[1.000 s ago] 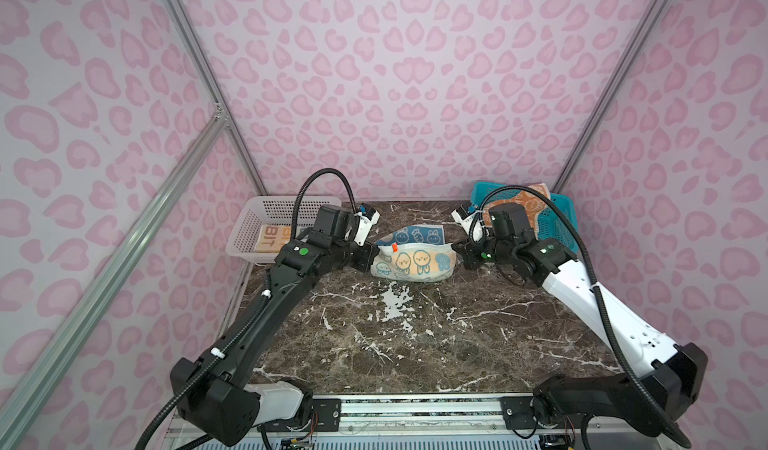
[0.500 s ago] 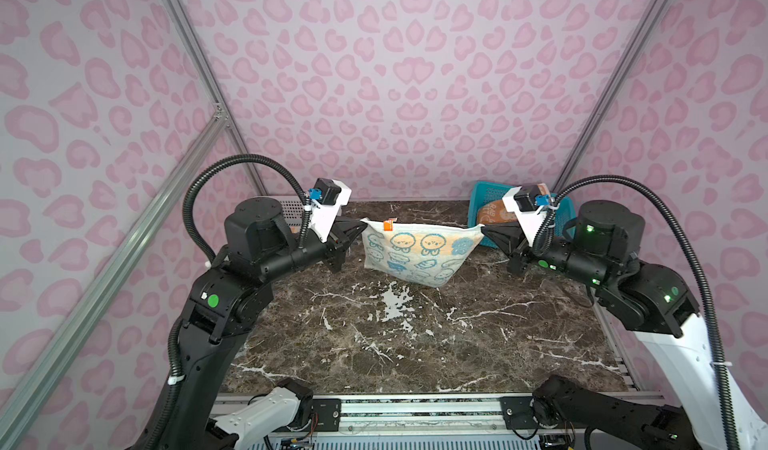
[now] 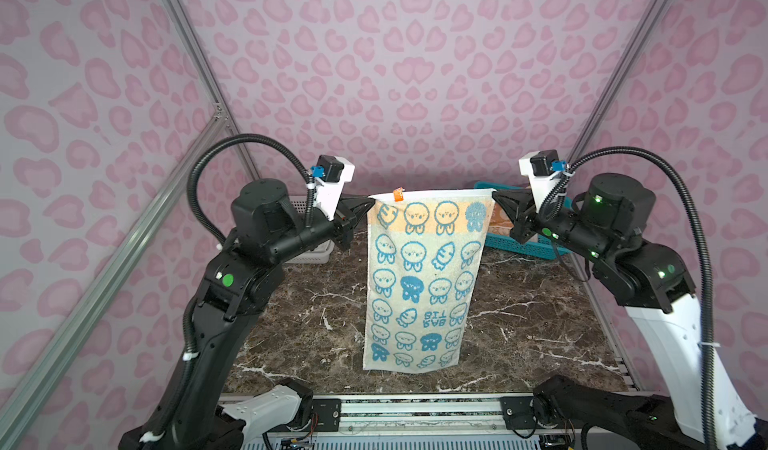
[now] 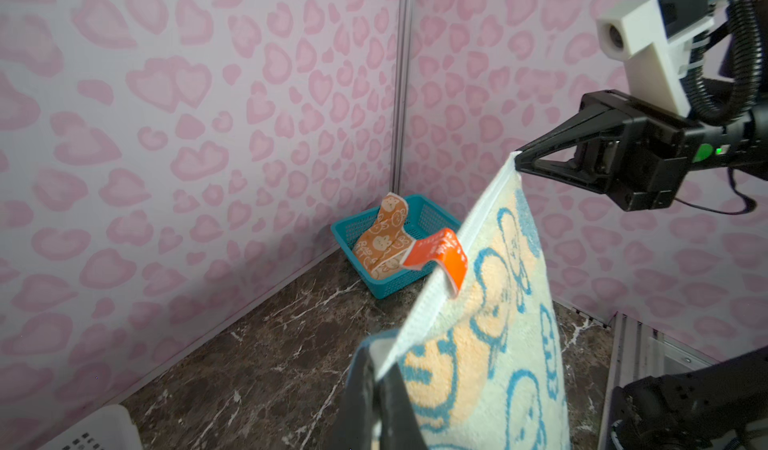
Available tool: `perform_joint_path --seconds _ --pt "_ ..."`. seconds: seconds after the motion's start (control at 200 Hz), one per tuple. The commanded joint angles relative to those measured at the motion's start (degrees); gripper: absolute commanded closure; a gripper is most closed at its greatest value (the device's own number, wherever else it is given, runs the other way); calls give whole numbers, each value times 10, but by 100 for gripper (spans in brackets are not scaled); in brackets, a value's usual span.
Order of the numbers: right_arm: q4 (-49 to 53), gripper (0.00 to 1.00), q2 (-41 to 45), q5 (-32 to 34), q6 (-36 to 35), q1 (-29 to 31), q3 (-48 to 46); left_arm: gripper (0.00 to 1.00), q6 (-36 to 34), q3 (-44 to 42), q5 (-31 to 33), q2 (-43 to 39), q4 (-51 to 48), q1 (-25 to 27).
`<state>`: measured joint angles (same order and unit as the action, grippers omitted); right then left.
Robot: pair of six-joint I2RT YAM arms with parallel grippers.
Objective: Fold and stack the towels
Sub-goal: 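Lay the hanging blue towel down, folding it over itself toward the robot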
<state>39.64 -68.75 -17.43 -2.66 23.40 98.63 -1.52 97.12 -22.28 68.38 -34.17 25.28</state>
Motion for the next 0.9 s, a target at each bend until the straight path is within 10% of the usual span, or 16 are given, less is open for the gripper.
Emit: perform_joint_path --seconds 0.0,0.515,0.895 --pt "-23 100 -37 -35 40 -37 -30 96 -3 -17 28 45 22 -24" --pt "-154 100 -341 -97 -9 -100 -28 96 -64 63 18 381 37 -87" --pt "-186 100 -326 -109 -30 -89 -184 97 -99 -118 13 336 114 -86"
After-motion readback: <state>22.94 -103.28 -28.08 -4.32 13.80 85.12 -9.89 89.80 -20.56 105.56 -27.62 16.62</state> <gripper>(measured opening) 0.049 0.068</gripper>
